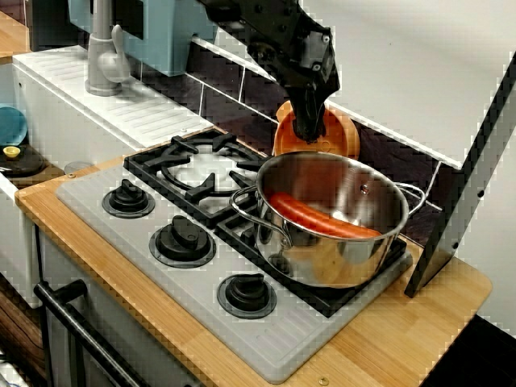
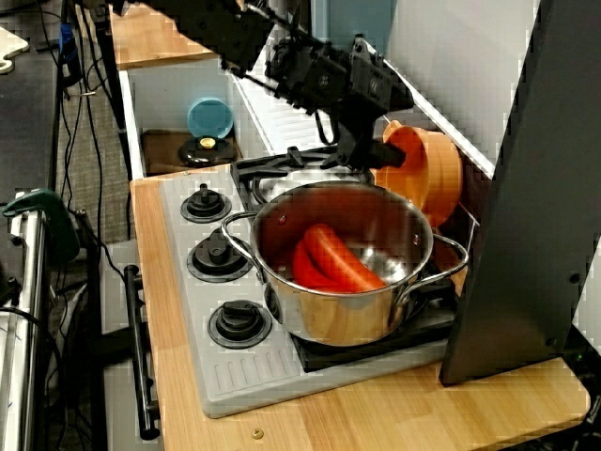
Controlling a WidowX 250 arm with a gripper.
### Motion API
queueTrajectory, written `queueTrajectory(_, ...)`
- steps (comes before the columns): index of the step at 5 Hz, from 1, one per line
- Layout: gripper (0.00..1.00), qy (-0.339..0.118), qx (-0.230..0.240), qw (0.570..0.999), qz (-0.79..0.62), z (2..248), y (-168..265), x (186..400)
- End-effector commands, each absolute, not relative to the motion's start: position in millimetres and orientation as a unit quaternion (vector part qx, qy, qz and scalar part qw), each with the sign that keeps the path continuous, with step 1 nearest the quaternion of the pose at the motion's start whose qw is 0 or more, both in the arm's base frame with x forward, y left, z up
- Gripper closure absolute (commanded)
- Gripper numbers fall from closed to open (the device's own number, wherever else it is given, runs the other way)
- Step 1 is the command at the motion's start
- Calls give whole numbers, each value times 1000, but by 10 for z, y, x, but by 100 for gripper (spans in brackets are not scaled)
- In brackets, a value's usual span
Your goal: Lift pot from stove
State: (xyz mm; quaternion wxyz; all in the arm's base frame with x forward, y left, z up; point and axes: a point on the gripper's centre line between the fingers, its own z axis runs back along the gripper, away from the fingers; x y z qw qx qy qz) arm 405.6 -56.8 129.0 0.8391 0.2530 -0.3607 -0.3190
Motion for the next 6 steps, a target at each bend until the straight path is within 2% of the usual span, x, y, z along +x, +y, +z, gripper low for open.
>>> queueTrajectory(1, 0, -385, 260, 829, -311, 1501, -535, 4207)
queueTrajectory(5, 0, -388, 260, 834, -293, 1419, -431, 4382)
queueTrajectory(6, 100, -390, 247, 836, -296, 1431, -387, 4417)
